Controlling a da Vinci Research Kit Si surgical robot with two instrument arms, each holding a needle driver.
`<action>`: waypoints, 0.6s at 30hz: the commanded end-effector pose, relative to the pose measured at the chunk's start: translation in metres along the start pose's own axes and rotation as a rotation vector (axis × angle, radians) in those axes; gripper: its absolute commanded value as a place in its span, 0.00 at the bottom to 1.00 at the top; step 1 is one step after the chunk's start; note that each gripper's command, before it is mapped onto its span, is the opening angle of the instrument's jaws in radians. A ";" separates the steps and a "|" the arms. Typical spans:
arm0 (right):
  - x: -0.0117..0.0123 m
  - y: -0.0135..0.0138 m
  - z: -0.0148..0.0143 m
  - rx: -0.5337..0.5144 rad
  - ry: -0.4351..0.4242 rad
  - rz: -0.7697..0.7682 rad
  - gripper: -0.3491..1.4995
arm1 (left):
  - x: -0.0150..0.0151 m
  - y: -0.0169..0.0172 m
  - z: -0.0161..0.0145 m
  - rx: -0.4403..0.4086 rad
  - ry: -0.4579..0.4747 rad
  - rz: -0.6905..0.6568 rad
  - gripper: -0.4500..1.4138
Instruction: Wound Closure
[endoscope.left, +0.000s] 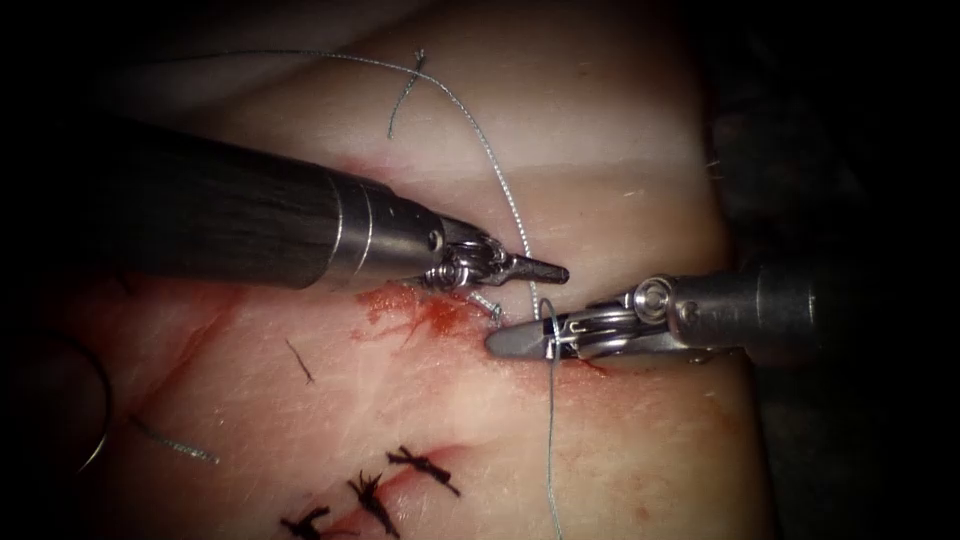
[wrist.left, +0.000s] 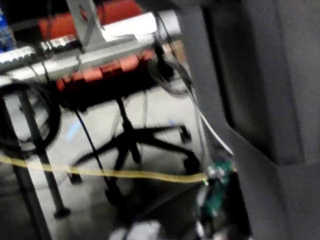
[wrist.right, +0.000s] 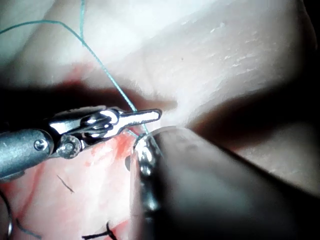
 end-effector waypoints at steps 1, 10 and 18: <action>0.0006 -0.0008 0.0005 -0.039 -0.039 -0.006 0.00 | -0.0002 -0.0002 0.0007 -0.002 -0.007 0.009 0.00; 0.0009 -0.0027 -0.0004 -0.292 -0.212 -0.049 0.00 | -0.0007 0.0000 0.0008 -0.004 -0.023 0.039 0.00; -0.0011 -0.0031 0.0001 -0.410 -0.393 -0.029 0.00 | -0.0011 0.0002 0.0010 0.007 -0.034 0.059 0.00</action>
